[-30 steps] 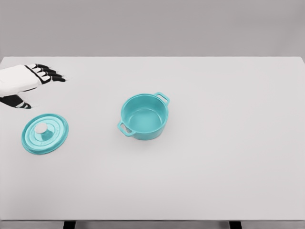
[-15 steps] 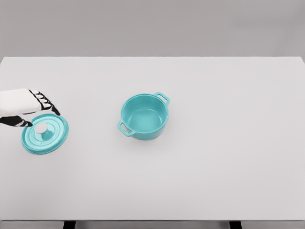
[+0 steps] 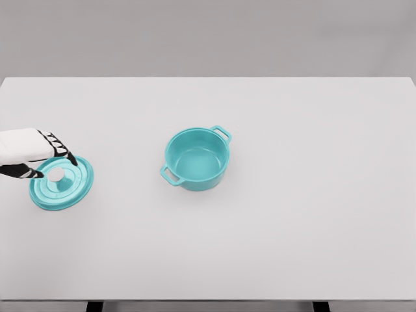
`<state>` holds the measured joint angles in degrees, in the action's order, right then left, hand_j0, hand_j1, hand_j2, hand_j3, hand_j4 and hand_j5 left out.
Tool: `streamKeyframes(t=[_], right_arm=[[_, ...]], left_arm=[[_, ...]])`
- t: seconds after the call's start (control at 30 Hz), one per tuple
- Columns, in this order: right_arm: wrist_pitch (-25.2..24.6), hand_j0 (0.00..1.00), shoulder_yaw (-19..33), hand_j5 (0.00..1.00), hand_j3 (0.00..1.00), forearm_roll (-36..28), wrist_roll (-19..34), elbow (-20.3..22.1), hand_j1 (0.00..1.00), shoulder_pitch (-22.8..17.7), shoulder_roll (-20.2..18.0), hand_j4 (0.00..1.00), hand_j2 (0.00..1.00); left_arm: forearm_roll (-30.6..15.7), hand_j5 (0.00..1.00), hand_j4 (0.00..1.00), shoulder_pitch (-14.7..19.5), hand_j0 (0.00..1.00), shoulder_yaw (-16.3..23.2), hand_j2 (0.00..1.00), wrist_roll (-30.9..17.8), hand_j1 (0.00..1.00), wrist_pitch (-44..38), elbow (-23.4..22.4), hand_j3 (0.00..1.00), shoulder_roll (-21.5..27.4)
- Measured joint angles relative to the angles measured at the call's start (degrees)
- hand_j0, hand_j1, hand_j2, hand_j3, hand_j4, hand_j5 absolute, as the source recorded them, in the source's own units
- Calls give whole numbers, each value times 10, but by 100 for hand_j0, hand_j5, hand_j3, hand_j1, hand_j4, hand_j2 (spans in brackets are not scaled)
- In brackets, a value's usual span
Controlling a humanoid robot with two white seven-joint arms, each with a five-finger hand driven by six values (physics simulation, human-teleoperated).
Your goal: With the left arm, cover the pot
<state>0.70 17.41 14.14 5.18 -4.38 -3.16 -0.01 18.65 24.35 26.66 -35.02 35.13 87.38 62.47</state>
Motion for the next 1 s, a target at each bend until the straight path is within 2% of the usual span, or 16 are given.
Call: streamKeyframes(t=[0.1,0.27,1.0], right_arm=[[0,100,0,100,100,0,0,0,100,0,0,100,100],[0,100,0,100,100,0,0,0,100,0,0,100,100],[0,100,0,100,100,0,0,0,100,0,0,100,100]], left_arm=[[2,78,78,-1,78,0,78,0,78,0,-13,78,0],[2,78,78,-12,78,-3,78,0,78,0,-26,78,-2],[4,76,76,-19,76,-3,76,0,76,0,-66,76,-49]])
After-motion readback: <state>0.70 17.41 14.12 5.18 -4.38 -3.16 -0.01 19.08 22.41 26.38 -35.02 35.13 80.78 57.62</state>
